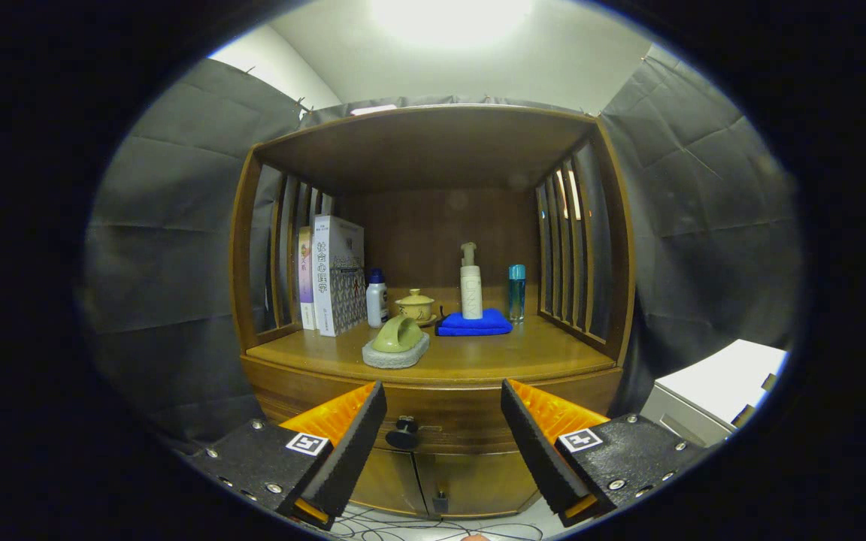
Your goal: Pull open the drawer, take out the items inside it, and place them on the countertop above the cabinet.
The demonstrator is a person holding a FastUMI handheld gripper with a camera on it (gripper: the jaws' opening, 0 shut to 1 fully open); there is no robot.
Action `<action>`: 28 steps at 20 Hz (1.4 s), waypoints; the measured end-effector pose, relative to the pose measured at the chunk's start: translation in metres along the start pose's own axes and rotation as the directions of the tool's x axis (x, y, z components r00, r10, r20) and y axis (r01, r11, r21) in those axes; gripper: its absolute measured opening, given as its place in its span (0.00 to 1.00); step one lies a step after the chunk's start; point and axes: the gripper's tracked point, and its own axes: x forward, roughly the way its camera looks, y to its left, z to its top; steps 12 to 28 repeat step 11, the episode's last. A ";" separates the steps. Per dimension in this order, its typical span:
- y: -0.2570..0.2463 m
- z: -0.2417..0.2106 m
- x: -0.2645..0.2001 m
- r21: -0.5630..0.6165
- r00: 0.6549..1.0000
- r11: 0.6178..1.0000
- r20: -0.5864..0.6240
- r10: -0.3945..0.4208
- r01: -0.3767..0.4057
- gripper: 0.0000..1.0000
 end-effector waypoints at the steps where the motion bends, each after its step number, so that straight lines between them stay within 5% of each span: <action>1: -0.001 -0.001 0.000 0.004 1.000 1.000 -0.002 -0.001 0.001 0.95; 28: -0.010 -0.012 -0.004 0.040 0.999 0.999 -0.048 0.003 -0.001 0.95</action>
